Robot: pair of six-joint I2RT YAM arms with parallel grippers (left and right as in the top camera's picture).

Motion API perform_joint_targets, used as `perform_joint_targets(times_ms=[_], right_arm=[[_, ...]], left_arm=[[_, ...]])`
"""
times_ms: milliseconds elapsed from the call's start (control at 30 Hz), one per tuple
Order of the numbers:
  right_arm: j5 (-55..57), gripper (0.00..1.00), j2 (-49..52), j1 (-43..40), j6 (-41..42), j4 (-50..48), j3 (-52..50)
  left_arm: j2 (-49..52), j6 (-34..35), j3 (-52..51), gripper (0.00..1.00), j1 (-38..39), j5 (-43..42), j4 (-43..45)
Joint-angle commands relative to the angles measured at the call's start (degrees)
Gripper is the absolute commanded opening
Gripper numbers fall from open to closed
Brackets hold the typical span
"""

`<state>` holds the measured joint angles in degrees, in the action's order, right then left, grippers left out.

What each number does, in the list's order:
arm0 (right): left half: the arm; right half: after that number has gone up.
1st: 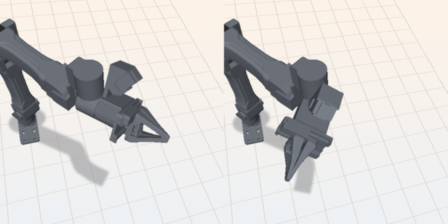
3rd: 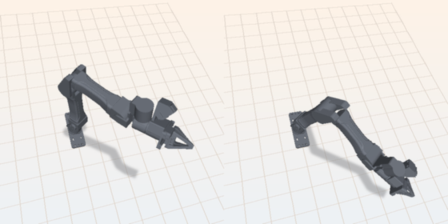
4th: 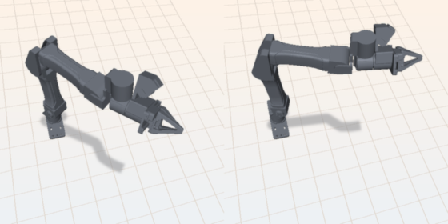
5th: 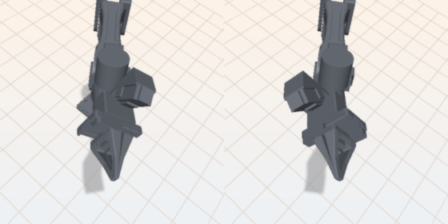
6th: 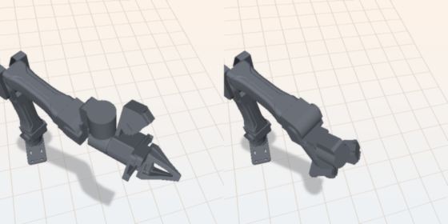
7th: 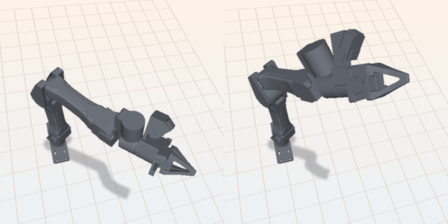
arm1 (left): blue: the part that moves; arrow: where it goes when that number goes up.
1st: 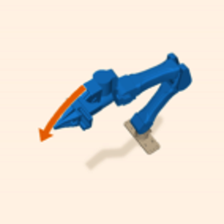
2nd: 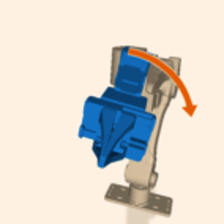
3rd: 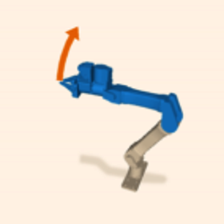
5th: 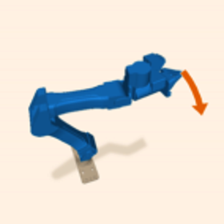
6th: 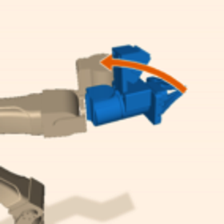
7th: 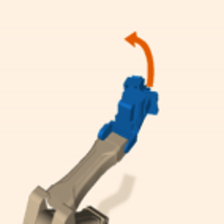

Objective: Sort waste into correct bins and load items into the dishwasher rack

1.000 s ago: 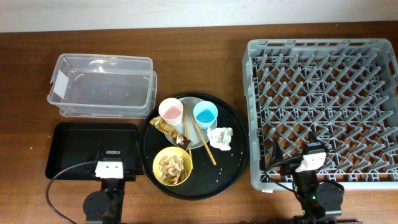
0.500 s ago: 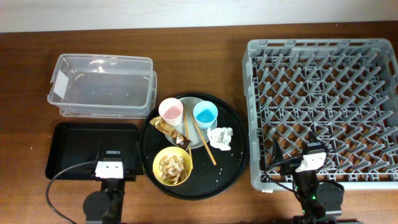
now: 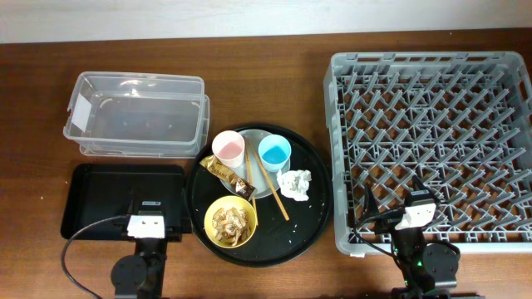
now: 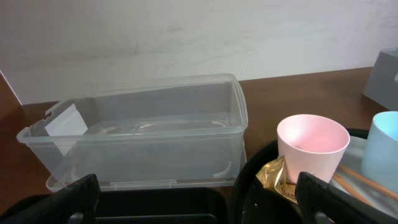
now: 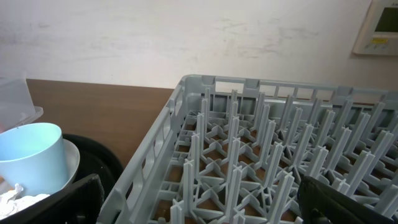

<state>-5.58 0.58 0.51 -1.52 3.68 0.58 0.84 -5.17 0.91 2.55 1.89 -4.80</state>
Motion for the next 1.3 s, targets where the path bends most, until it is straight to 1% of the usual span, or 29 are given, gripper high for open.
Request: perform_joint_targets(times_ms=[0, 300, 333, 367, 400, 433, 467, 533, 567, 600, 633, 667, 700, 733, 767, 800, 833, 867, 900, 933, 967, 1000, 1033, 1100, 1167, 1233, 1267], right_arm=[[0.3, 0.98, -0.4, -0.3, 0.3, 0.4, -0.3], [0.3, 0.98, -0.4, -0.3, 0.3, 0.4, -0.3], [0.3, 0.98, -0.4, -0.3, 0.3, 0.4, -0.3], [0.2, 0.98, -0.4, -0.3, 0.3, 0.4, -0.3], [0.2, 0.98, -0.4, -0.3, 0.3, 0.4, -0.3], [0.2, 0.98, -0.4, -0.3, 0.3, 0.4, -0.3], [0.2, 0.98, -0.4, -0.3, 0.3, 0.4, -0.3], [0.3, 0.98, -0.4, -0.3, 0.3, 0.4, -0.3], [0.2, 0.98, -0.4, -0.3, 0.3, 0.4, -0.3], [0.3, 0.98, -0.4, -0.3, 0.3, 0.4, -0.3], [0.2, 0.98, -0.4, -0.3, 0.3, 0.4, -0.3], [0.3, 0.98, -0.4, -0.3, 0.3, 0.4, -0.3], [0.2, 0.98, -0.4, -0.3, 0.3, 0.4, -0.3], [0.2, 0.98, -0.4, -0.3, 0.3, 0.4, -0.3], [0.2, 0.98, -0.4, -0.3, 0.3, 0.4, -0.3], [0.3, 0.98, -0.4, -0.3, 0.3, 0.4, -0.3], [0.3, 0.98, -0.4, -0.3, 0.3, 0.4, -0.3], [0.2, 0.98, -0.4, -0.3, 0.3, 0.4, -0.3], [0.2, 0.98, -0.4, -0.3, 0.3, 0.4, -0.3], [0.3, 0.98, -0.4, -0.3, 0.3, 0.4, -0.3], [0.3, 0.98, -0.4, -0.3, 0.3, 0.4, -0.3], [0.3, 0.98, -0.4, -0.3, 0.3, 0.4, -0.3], [0.2, 0.98, -0.4, -0.3, 0.3, 0.4, -0.3], [0.3, 0.98, -0.4, -0.3, 0.3, 0.4, -0.3], [0.2, 0.98, -0.4, -0.3, 0.3, 0.4, -0.3], [0.2, 0.98, -0.4, -0.3, 0.3, 0.4, -0.3], [0.2, 0.98, -0.4, -0.3, 0.3, 0.4, -0.3]], left_arm=[[-0.5, -0.9, -0.4, 0.99, -0.2, -0.8, 0.0], [-0.5, -0.9, -0.4, 0.99, -0.2, -1.2, 0.0], [-0.5, -1.0, -0.4, 0.99, -0.2, -2.1, 0.5], [-0.5, -0.9, -0.4, 0.99, -0.1, -3.7, 2.8], [-0.5, -0.9, 0.3, 0.99, -0.1, -7.3, 3.7], [-0.5, 0.2, 2.6, 0.99, -0.1, -11.5, 2.7], [-0.2, 4.0, 7.6, 0.99, -0.1, -11.8, -2.3], [4.6, 4.5, 21.6, 0.99, -0.1, -13.2, -14.6], [7.7, 4.5, 27.0, 0.99, -0.1, -14.0, -18.7], [14.3, 4.5, 35.8, 0.99, -0.1, -15.9, -25.0], [19.2, 4.5, 41.2, 0.99, -0.1, -17.4, -29.2], [29.1, 4.5, 51.3, 0.99, -0.1, -21.0, -37.9], [36.4, 4.5, 58.1, 0.99, -0.1, -23.6, -43.8], [42.4, 4.5, 62.9, 0.99, -0.1, -26.9, -45.4], [46.9, 4.5, 65.4, 0.99, -0.1, -31.5, -46.3], [50.5, 4.5, 65.8, 0.99, -0.1, -34.4, -45.3], [53.8, 4.6, 65.8, 0.77, -0.1, -36.1, -45.9], [56.9, 7.9, 65.8, 0.63, -0.1, -34.4, -48.1], [59.3, 12.0, 65.8, 0.55, -0.1, -30.5, -50.5], [61.5, 15.6, 65.4, 0.29, -0.1, -26.1, -52.5], [62.8, 20.3, 63.9, 0.29, 0.1, -22.9, -53.0], [63.3, 26.1, 61.1, 0.31, 0.1, -20.3, -51.1], [63.5, 29.6, 57.2, 0.34, 0.1, -19.6, -47.7], [63.8, 34.4, 49.9, 0.37, 0.1, -19.7, -41.9], [65.0, 36.1, 43.3, 0.44, 0.9, -20.1, -34.5], [67.3, 36.6, 41.2, 0.52, 3.8, -19.9, -27.5], [69.5, 38.5, 41.2, 0.55, 5.3, -18.5, -25.2]])
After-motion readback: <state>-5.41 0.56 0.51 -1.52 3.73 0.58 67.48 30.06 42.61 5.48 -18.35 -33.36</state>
